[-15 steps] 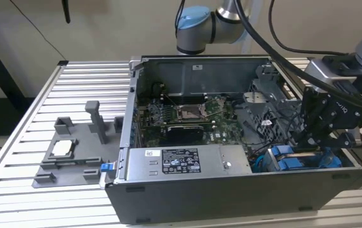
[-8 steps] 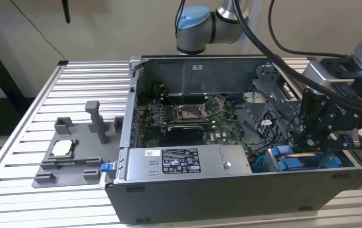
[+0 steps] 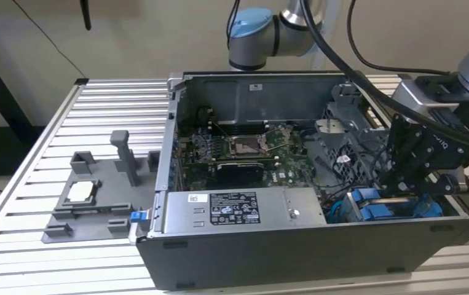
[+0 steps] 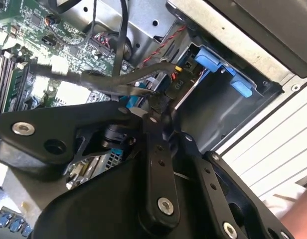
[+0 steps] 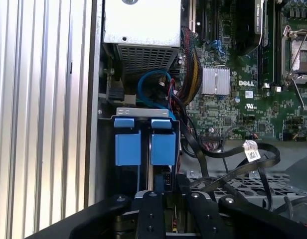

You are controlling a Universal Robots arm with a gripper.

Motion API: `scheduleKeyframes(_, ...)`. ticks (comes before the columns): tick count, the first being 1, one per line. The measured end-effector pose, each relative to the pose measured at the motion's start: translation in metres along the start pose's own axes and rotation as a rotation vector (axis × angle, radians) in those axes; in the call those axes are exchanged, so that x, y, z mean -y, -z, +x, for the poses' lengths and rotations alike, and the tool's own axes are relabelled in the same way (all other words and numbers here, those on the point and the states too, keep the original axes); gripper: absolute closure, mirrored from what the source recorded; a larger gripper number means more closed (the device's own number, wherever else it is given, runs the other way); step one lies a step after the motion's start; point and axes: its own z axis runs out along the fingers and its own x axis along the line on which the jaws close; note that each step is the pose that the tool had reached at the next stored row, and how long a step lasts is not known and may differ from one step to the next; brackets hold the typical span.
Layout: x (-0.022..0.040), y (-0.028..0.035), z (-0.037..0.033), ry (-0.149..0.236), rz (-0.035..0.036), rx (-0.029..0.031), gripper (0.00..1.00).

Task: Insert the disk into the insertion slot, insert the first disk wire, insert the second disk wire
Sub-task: 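Insert the second disk wire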

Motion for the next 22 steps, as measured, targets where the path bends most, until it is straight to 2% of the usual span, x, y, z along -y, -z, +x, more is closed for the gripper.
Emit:
scheduleKeyframes(1,-0.0003,0.0023,-0.0001,0.000,0.0000,0.0025,0.76)
scheduleKeyframes(8,-0.0041,0.0198,-0.0017,0.002,0.0003,0.0212,0.76)
scheduleKeyframes(15,-0.0057,0.0313,-0.0028,0.002,0.0004,0.0214,0.76)
scheduleKeyframes(22,-0.0057,0.0321,-0.0029,0.002,0.0008,0.0215,0.76)
